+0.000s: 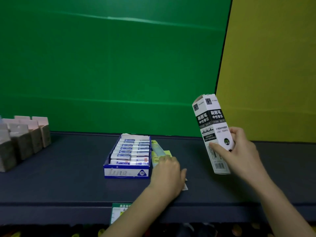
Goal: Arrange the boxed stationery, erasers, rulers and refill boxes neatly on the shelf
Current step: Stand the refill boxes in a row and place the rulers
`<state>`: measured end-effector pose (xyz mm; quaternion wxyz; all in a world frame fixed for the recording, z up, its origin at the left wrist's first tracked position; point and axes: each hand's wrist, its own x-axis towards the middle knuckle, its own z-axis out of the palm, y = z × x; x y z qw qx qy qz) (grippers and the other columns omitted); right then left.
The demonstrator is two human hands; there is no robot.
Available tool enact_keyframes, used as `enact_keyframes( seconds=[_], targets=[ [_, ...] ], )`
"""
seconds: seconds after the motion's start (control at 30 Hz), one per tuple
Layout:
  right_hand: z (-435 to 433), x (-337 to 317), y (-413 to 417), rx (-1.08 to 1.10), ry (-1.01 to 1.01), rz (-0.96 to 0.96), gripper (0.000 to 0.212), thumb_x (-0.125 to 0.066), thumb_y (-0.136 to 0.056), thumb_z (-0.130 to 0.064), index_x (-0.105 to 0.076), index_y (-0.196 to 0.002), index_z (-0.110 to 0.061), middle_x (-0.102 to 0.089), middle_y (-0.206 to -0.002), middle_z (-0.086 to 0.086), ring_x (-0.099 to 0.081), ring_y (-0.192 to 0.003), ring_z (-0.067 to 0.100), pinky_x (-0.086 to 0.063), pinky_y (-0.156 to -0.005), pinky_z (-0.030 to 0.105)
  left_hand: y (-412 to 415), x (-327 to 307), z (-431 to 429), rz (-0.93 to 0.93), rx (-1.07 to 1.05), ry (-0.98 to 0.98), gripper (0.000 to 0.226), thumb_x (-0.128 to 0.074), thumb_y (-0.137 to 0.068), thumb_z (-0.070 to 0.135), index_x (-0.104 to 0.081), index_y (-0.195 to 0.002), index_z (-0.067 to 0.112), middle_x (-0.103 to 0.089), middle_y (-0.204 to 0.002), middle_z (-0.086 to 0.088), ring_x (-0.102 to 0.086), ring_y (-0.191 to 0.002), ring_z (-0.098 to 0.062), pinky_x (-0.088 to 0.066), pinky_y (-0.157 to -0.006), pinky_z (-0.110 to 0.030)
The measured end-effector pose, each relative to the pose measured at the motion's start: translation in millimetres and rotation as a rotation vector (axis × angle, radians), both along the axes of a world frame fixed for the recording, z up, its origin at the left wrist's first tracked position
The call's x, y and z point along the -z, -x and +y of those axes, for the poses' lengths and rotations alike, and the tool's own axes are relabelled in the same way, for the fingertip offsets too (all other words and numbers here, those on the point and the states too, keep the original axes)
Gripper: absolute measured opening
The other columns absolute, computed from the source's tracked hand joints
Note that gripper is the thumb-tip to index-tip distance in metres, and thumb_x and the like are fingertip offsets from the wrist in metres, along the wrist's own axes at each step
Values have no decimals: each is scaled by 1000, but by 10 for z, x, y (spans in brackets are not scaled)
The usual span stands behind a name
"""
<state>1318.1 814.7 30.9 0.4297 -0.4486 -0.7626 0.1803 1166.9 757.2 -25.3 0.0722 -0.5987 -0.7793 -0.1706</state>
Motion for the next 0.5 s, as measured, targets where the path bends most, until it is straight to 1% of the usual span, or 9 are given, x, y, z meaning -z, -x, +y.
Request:
enact_keyframes(
  seconds=[0.07,0.13,0.2,0.3,0.33,0.4,0.5],
  targets=[
    [43,14,-21,-13,3,-13,44,-69,-77,-32,-34,-104,-29,-58,-93,-8,-61,-97,26,-47,-89,46,22,45,84,33,-100,92,64,-34,-91,52,-43,-124,-2,-48,-129,-19,-40,-121,-30,-39,-96,-38],
    [87,29,-34,-27,9,-18,44,-69,-77,-33,-35,-105,-29,-58,-93,-9,-61,-99,26,-45,-91,47,43,77,114,41,-131,140,71,-33,-89,58,-43,-125,-3,-49,-130,-19,-37,-123,-31,-38,-98,-39],
    [124,38,-38,-42,15,-20,44,-69,-77,-33,-35,-105,-29,-58,-93,-9,-60,-99,25,-45,-91,48,65,75,117,-19,-115,141,67,-39,-87,56,-42,-124,0,-49,-128,-17,-38,-123,-29,-38,-99,-39],
    [176,50,-32,-59,17,-9,44,-69,-77,-32,-35,-104,-30,-57,-93,-10,-60,-99,25,-45,-92,48,101,28,98,-201,-72,83,55,-54,-85,43,-39,-121,5,-47,-125,-15,-42,-118,-28,-38,-98,-38],
    [193,55,-25,-65,17,-4,44,-69,-77,-32,-35,-105,-29,-57,-93,-9,-60,-99,25,-45,-92,47,115,18,101,-226,-61,66,53,-57,-84,39,-38,-121,6,-46,-125,-14,-40,-118,-28,-37,-99,-37],
    [218,62,-10,-75,19,-3,45,-69,-77,-32,-38,-108,-26,-57,-94,-9,-60,-99,25,-46,-90,45,138,18,126,-219,-54,41,51,-58,-84,33,-38,-121,5,-45,-126,-13,-38,-118,-27,-34,-100,-35],
    [247,79,10,-89,23,-4,48,-69,-77,-32,-40,-114,-23,-57,-95,-9,-60,-97,23,-46,-88,41,144,28,179,-212,-66,28,43,-55,-85,26,-40,-118,3,-46,-126,-15,-39,-116,-28,-35,-95,-33]
  ],
)
